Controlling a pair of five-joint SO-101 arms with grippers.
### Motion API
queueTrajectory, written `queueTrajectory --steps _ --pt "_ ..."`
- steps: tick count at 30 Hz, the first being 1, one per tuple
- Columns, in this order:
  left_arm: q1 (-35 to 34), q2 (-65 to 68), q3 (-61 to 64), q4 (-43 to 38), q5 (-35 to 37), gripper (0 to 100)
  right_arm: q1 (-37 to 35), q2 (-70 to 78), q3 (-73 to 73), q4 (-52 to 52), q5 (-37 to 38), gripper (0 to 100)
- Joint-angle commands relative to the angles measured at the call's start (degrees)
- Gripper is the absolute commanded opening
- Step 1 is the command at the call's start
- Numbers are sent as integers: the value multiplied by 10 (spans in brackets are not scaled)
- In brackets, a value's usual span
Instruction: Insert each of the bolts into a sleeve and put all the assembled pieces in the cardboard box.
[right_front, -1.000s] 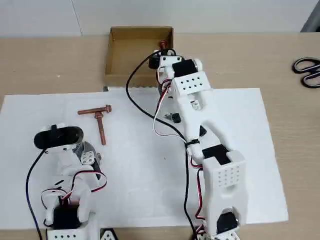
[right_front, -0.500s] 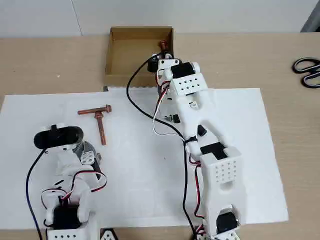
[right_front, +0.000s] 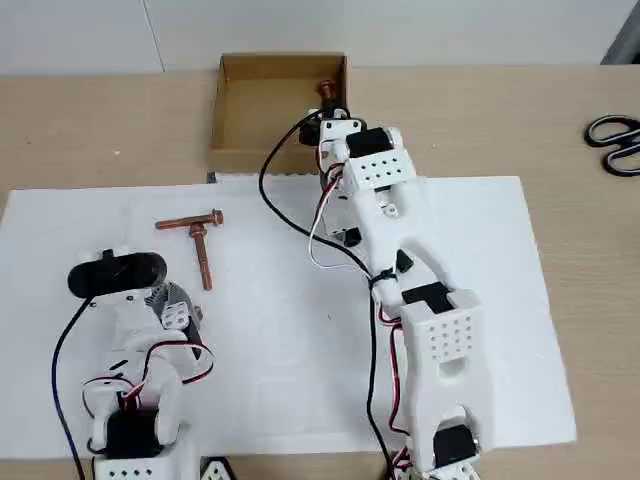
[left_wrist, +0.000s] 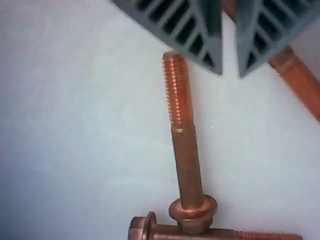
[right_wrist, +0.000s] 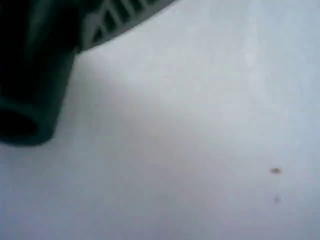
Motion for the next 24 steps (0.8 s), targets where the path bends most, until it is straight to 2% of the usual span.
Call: queueTrajectory --steps 1,7,14,21,24 --pt "1 -7 -3 -12 1 6 8 7 -4 -8 7 97" --pt "1 -7 -3 -12 1 6 10 29 -4 -8 7 178" --pt "-2 -7 -3 -12 1 6 10 43 -4 -9 8 178" --pt "-2 -7 -3 -12 1 6 10 42 -4 -27 24 58" --pt "-2 -7 -2 -12 1 6 10 42 -4 -25 24 35"
